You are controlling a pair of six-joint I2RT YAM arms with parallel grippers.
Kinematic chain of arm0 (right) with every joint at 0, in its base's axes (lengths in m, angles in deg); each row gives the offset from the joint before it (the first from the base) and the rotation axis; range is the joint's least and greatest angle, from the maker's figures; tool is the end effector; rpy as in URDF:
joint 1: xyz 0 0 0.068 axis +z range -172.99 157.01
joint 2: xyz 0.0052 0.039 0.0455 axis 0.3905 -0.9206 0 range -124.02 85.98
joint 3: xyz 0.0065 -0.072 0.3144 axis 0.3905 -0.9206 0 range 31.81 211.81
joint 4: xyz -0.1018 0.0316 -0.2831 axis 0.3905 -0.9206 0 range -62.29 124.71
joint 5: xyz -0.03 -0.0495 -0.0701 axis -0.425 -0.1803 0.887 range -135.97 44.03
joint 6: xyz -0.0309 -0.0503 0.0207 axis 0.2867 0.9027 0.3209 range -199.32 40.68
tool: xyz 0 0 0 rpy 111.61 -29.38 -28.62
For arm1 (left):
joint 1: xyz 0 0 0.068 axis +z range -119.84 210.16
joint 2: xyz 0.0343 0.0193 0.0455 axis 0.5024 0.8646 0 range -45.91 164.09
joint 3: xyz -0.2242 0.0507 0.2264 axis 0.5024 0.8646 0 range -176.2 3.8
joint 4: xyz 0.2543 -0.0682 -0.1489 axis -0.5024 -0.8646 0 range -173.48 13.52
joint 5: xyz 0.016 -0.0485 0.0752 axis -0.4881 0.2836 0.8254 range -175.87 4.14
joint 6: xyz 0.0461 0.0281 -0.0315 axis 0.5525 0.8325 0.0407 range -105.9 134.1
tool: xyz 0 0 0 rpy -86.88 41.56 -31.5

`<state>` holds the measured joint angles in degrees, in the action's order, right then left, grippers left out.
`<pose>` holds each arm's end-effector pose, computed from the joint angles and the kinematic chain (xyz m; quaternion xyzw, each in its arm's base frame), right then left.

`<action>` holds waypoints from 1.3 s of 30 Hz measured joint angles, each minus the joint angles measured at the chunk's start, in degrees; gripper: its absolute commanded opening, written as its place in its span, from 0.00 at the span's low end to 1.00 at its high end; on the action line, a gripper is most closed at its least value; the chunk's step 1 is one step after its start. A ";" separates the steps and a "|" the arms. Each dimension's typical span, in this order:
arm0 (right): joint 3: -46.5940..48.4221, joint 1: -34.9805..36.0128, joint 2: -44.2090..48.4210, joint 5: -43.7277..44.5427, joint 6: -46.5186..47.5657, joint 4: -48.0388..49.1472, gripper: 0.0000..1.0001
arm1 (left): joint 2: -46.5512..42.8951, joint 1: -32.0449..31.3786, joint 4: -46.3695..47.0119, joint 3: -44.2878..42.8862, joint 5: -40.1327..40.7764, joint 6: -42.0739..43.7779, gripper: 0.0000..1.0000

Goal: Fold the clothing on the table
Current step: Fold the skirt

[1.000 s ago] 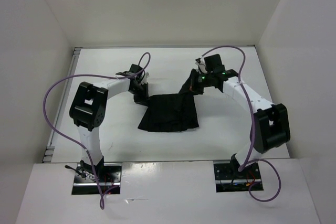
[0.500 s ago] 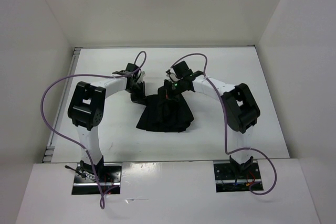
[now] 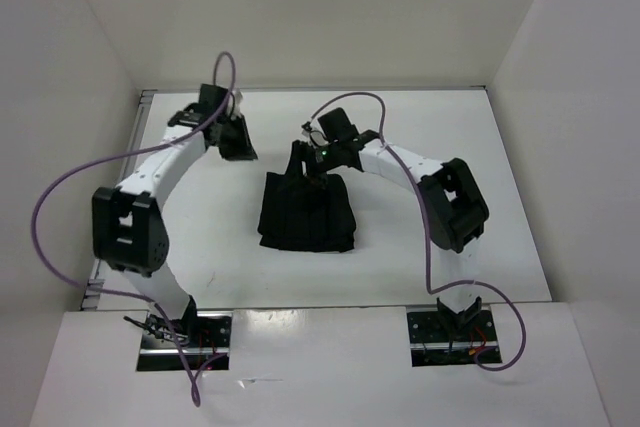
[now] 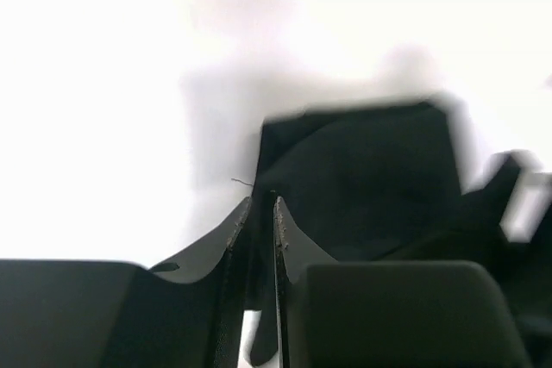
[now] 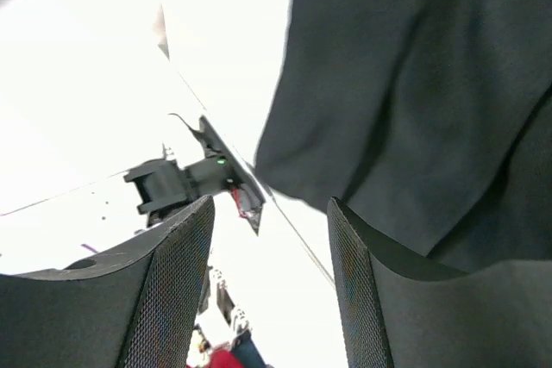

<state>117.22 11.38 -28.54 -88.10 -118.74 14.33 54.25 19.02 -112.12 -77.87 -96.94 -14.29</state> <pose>0.3971 0.3103 0.2292 -0.0857 0.8801 0.4636 0.0560 0.4287 -0.0938 0.2914 -0.1126 0.9407 -0.1900 0.2574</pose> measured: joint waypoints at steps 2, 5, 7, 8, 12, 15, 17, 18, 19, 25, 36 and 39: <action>0.00 -0.31 2.71 0.39 -0.26 0.02 0.59 | -5.20 1.36 -0.26 -3.30 1.18 0.24 0.23; -0.37 -1.31 6.86 1.42 -0.42 0.07 0.52 | -10.71 1.22 0.39 -5.99 -1.22 1.22 0.20; -1.68 -2.89 9.75 2.25 -0.57 0.28 0.49 | -12.28 0.07 2.47 -5.18 -6.16 1.11 0.18; -2.64 -3.85 10.91 2.58 -0.63 0.28 0.49 | -12.28 -0.72 3.74 -4.09 -8.79 1.01 0.18; -7.63 -6.78 11.76 4.13 -1.14 0.81 0.46 | -8.02 -2.91 7.82 2.86 -17.05 -0.15 0.16; -13.38 -7.37 11.02 5.73 -1.60 0.52 0.46 | -3.52 -2.80 8.52 9.40 -17.68 -0.52 0.16; -17.57 -7.37 10.71 6.64 -2.03 0.28 0.46 | -1.57 -2.43 8.39 13.40 -17.22 -0.57 0.16; -19.50 -7.37 10.58 7.21 -2.34 0.26 0.46 | -0.87 -2.36 8.41 14.97 -16.94 -0.57 0.16; -21.07 -7.37 10.38 7.67 -2.73 0.22 0.46 | -0.20 -2.19 8.68 16.41 -16.55 -0.55 0.16; -24.37 -7.37 6.97 9.22 -3.65 0.33 0.46 | 4.37 -2.19 10.82 19.43 -15.87 -0.50 0.16; -20.20 -9.40 27.80 16.17 -2.34 -3.45 0.62 | -12.04 -2.16 8.02 16.06 -15.10 1.36 0.34; -22.88 -10.95 39.98 20.72 -5.05 -1.84 0.62 | -19.76 -1.62 10.58 18.91 -18.60 1.20 0.32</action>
<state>94.34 0.43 11.43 -67.38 -123.79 12.49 34.49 17.40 -101.54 -58.96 -115.54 -13.08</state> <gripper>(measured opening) 0.619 0.324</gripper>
